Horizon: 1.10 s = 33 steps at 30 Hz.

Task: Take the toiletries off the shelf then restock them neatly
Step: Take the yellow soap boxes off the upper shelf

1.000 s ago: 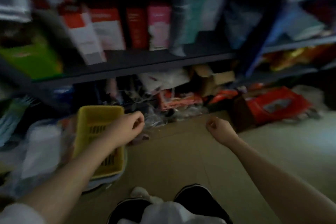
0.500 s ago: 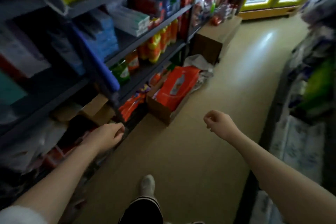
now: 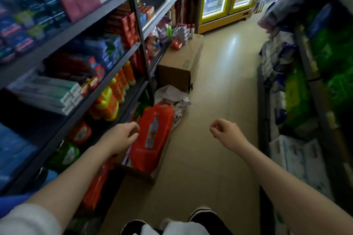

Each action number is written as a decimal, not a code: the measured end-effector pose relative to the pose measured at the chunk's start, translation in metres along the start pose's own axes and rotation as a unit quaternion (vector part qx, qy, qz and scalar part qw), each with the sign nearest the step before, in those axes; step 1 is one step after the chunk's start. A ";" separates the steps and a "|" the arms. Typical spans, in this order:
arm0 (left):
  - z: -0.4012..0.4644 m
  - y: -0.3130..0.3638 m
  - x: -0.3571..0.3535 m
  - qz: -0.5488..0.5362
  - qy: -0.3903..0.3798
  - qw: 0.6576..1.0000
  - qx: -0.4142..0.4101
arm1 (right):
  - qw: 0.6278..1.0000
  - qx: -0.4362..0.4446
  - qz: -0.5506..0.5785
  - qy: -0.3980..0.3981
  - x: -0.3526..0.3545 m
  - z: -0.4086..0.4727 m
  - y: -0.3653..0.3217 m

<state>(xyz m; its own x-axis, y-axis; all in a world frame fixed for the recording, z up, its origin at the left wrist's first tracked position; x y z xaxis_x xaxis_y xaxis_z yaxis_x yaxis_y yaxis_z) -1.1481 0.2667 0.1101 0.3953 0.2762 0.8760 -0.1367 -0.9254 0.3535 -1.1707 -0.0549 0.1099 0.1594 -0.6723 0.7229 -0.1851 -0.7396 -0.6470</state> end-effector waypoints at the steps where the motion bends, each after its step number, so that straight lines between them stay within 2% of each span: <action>1: 0.025 0.019 0.012 -0.012 0.011 1.000 -0.026 | 1.000 -0.018 0.008 0.001 0.008 0.019 0.013; 7: 0.166 0.124 0.071 -0.052 0.109 0.982 -0.142 | 0.994 -0.098 0.042 -0.002 0.072 0.151 0.078; 10: 0.243 0.156 0.088 -0.065 0.116 0.981 -0.141 | 0.995 -0.093 0.035 -0.016 0.107 0.226 0.091; 13: 0.318 0.169 0.098 -0.061 0.088 0.989 -0.106 | 0.997 -0.072 0.020 -0.032 0.146 0.302 0.088; 17: 0.406 0.154 0.114 -0.033 0.059 0.997 -0.023 | 0.999 -0.017 0.016 -0.039 0.190 0.404 0.058; 23: 0.521 0.100 0.138 -0.026 0.030 0.996 0.081 | 0.996 0.066 0.030 -0.056 0.217 0.543 -0.002; 26: 0.583 0.080 0.155 -0.048 0.043 0.993 0.096 | 0.993 0.096 -0.006 -0.066 0.224 0.614 -0.023; 29: 0.639 0.071 0.185 -0.063 0.054 0.992 0.096 | 0.992 0.093 -0.033 -0.082 0.230 0.678 -0.035; 33: 0.703 0.071 0.240 -0.089 0.108 0.986 0.088 | 0.988 0.080 -0.076 -0.104 0.239 0.767 -0.044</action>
<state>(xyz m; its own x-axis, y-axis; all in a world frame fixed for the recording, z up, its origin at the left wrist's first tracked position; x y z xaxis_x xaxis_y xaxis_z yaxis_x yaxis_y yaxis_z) -0.4243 0.0844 0.1146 0.1945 0.4690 0.8615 0.0840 -0.8830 0.4617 -0.3809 -0.2062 0.1256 0.3728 -0.5332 0.7594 0.0085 -0.8164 -0.5774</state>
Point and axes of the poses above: each hand's wrist, its own z-axis towards the middle knuckle, its own x-axis out of the back of the hand, y = z × x, the point moved 5 cm from there along z, towards the middle knuckle, and after that the axes turned 2 degrees about -y, right-handed, at the moved point
